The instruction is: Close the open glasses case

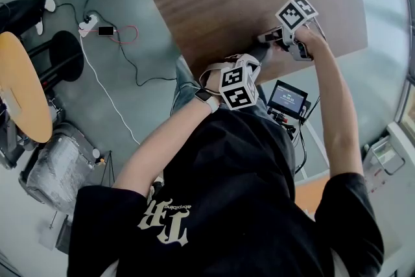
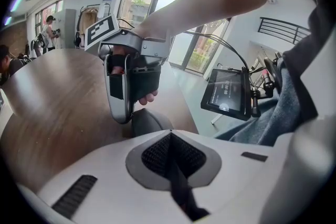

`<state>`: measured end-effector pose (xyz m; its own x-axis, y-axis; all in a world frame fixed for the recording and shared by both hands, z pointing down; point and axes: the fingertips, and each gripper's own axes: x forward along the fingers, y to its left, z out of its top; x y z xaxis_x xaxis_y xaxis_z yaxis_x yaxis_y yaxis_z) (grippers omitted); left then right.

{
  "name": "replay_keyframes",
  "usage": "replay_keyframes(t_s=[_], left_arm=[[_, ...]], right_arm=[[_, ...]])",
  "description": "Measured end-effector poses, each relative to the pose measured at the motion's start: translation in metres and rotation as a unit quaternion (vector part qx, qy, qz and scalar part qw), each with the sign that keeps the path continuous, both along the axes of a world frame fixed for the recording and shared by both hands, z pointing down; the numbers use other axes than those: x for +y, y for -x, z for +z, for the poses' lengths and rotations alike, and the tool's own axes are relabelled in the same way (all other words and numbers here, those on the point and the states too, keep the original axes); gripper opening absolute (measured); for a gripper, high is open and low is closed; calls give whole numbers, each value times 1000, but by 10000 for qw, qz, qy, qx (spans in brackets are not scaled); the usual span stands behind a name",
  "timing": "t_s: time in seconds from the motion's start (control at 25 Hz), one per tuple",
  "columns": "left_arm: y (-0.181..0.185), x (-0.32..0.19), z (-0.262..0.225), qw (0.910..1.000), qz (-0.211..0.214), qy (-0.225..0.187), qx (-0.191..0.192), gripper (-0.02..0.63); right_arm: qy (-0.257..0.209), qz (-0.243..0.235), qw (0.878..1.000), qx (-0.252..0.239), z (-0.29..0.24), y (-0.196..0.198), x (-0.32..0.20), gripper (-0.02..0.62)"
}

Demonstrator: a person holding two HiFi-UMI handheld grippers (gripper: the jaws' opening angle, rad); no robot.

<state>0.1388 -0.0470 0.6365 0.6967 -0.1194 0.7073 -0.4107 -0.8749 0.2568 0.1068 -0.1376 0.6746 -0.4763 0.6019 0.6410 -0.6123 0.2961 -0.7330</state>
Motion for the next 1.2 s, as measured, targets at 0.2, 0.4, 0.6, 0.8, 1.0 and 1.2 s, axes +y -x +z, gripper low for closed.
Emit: replay_keyframes(t_s=[0.2,0.4,0.6,0.8,1.0,1.2], left_arm=[[1,-2,2,10000,-8,15,7,-3],[4,1,1,10000,-22,19,16,-3],[4,0,2,10000,-36,47,36,-3],[5,-1,3,9999,-60,107,79,-3],[6,-5,4,9993,-111,335,146,-3],[7,-7,7,9991,-132,365,188,-3]], right_arm=[[24,-25,9998,-188,-1,5,0,20],[-173,-14,9998,34,-6,2,-1,9],[-73,453,9983,-365,-5,7,-5,6],[-173,884,9957,-234,-6,-2,-10,0],[-249,1142,9927,-310,-5,-6,-17,-8],[-260,1344,9899,-360,-3,-9,-21,-11]])
